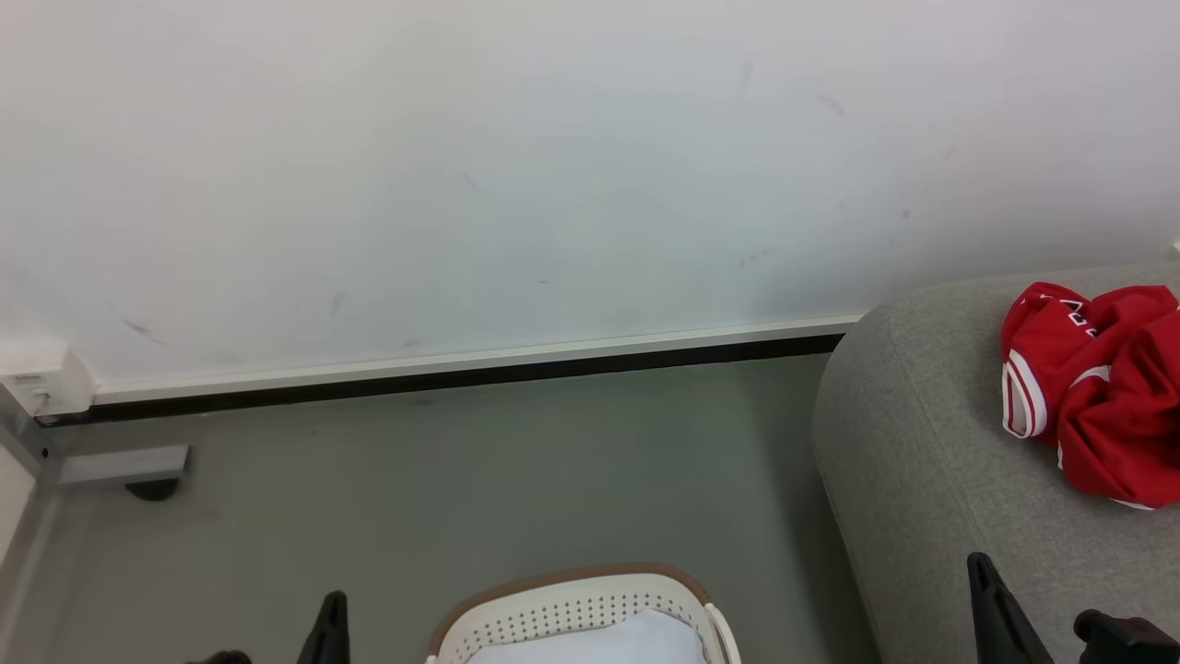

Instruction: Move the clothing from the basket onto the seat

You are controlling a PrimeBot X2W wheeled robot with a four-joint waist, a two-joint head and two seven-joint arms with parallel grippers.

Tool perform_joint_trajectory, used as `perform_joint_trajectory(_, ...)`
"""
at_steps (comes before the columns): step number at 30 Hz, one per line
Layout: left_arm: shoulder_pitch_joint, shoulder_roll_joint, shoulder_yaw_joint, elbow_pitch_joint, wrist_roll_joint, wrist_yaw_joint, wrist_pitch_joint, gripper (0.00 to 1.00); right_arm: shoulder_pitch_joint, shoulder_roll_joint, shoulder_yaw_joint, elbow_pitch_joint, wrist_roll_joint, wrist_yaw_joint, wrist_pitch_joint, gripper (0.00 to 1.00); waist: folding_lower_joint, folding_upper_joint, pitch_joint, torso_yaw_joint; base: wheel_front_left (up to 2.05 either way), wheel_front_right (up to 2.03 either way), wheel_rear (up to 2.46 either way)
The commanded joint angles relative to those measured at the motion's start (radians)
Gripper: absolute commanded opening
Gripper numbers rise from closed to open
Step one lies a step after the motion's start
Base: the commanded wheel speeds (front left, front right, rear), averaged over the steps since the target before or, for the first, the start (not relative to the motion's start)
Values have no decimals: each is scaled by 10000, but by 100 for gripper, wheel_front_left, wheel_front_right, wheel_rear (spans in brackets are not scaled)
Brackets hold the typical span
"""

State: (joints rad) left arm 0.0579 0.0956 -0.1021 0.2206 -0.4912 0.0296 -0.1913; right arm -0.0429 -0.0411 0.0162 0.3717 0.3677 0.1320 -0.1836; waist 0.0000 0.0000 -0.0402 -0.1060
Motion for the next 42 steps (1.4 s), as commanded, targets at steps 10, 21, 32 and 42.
perform_joint_trajectory(10, -468, -54, 402, -298, -1937, -126, 492, 0, -387, -74, -246, -374, 2097, -5, 474, 0, 0, 0, 38, 105, 0, 0, 0)
perform_joint_trajectory(21, -658, -119, 688, -382, -3450, -221, 900, 0, -493, -88, -420, -506, 3785, -7, 882, 0, 0, 0, 75, 210, 0, 0, 0)
perform_joint_trajectory(32, -834, -179, 950, -445, -4791, -314, 1276, 0, -570, -111, -565, -614, 5290, -9, 1231, 0, 0, 0, 112, 315, 0, 0, 0)
perform_joint_trajectory(42, -966, -223, 1153, -491, -5810, -382, 1549, 0, -645, -133, -675, -703, 6411, -10, 1500, 0, 0, 0, 142, 401, 0, 0, 0)
